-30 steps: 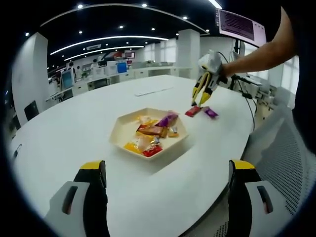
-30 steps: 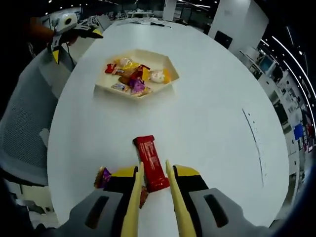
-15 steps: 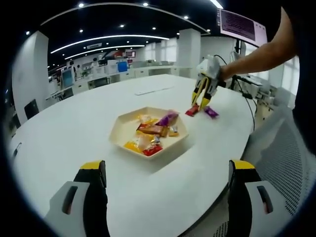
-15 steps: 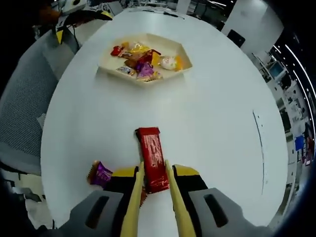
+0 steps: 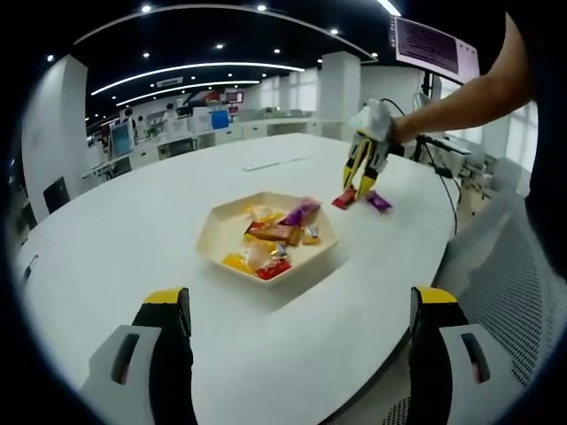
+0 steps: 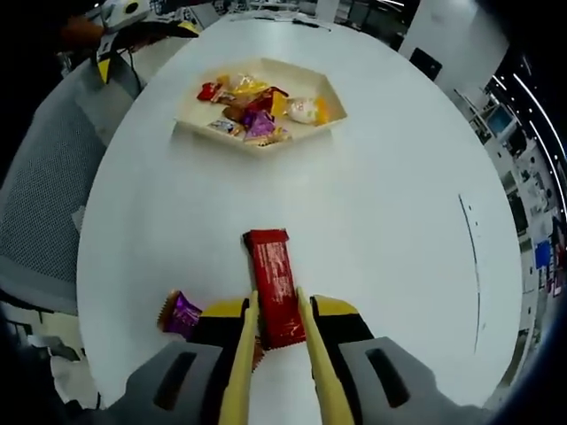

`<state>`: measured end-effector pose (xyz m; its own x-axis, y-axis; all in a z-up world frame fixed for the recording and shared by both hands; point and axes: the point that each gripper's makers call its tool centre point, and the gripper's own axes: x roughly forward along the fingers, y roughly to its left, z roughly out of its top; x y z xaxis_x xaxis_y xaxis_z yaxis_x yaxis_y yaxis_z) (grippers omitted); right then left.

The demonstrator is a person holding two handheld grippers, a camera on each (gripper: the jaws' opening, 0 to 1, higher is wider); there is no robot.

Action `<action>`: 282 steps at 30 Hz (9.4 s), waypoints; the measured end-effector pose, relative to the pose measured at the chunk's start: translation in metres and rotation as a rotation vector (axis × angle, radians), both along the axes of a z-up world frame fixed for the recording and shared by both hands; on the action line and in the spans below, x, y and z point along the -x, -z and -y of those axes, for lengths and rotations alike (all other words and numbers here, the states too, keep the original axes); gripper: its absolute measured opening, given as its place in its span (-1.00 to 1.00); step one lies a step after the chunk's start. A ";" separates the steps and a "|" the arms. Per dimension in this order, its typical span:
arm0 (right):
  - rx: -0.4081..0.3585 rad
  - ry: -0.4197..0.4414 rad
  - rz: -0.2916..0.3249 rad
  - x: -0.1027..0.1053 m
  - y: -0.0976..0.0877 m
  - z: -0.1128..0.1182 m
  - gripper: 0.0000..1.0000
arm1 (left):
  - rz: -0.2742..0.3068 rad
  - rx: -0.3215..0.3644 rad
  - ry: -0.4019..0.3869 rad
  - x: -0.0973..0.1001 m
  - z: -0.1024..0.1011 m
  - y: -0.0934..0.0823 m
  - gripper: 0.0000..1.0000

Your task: Place the target food into the container with the food tongs after gripping and lifting it, then release it inside without dropping or visibly crushing the food.

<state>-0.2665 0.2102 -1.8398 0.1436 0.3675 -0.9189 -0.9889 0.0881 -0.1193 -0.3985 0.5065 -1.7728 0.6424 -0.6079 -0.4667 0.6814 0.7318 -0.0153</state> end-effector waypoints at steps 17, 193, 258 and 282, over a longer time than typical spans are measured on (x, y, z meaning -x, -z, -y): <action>-0.031 0.186 -0.047 -0.002 0.000 0.005 -0.55 | 0.000 0.002 -0.001 0.000 0.000 -0.001 0.98; -0.188 0.578 0.157 0.041 -0.155 0.017 -0.41 | -0.010 0.097 0.043 0.006 0.007 -0.004 0.99; -0.175 1.016 0.117 0.065 -0.020 0.045 -0.41 | -0.028 0.077 0.019 0.004 0.002 0.001 0.99; -0.201 1.045 0.053 0.059 -0.001 0.048 -0.54 | -0.026 0.065 0.018 0.004 0.001 0.002 0.99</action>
<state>-0.3260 0.1627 -1.8390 0.5136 0.1832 -0.8383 -0.4048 0.9131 -0.0485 -0.4020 0.5056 -1.7750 0.6196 -0.6485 -0.4422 0.6929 0.7165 -0.0800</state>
